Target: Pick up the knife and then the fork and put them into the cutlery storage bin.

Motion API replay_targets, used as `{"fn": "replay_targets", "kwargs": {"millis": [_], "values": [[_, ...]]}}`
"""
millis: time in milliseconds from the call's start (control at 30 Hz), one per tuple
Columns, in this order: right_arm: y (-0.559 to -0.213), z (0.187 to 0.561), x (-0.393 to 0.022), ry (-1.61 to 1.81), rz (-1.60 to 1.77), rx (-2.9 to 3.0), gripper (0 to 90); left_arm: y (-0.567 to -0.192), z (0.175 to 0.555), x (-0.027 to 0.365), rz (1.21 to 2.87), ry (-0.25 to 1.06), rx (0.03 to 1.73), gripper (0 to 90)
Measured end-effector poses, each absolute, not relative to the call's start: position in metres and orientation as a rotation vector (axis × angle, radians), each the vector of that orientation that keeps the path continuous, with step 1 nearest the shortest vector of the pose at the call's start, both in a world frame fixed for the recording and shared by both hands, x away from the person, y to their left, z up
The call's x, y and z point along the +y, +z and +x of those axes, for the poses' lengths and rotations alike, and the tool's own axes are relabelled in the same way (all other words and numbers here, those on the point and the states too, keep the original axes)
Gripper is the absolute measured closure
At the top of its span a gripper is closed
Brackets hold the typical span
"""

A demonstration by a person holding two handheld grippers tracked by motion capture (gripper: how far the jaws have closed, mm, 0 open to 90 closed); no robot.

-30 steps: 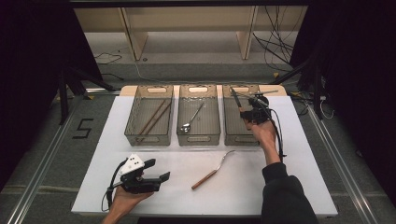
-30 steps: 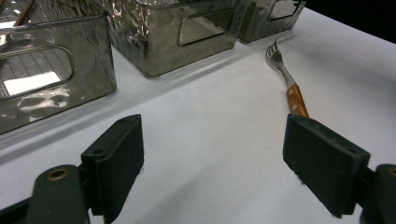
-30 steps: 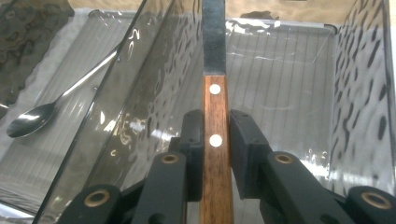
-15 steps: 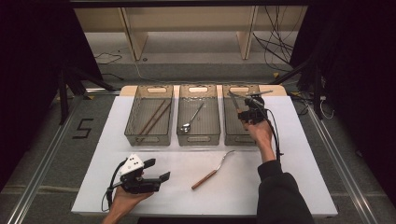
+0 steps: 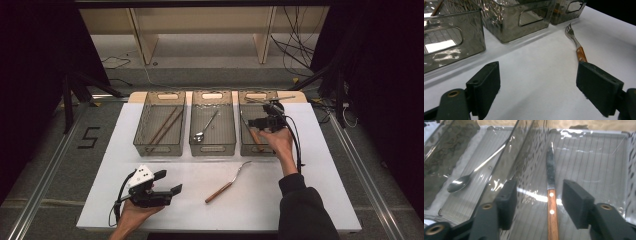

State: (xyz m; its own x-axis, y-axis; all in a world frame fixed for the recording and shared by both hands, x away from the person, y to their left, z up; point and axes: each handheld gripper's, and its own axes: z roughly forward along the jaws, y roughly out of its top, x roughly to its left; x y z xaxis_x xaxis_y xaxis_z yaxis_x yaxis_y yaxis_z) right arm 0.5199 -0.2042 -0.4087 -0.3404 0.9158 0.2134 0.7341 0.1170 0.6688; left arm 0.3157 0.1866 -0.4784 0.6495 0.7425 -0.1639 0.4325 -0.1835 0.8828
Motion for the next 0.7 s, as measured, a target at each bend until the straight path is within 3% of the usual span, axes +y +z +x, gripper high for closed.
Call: {"fn": "replay_targets", "kwargs": {"millis": [233, 700], "values": [[-0.398, 0.498, -0.208, 1.112, 1.539, 2.147, 35.4, -0.479, 0.317, 0.186, 1.824, 0.367, 0.943, 19.1], [-0.395, 0.417, -0.224, 1.282, 1.314, 2.175, 32.4, -0.475, 0.315, 0.171, 1.867, 0.323, 0.923, 18.8]]}}
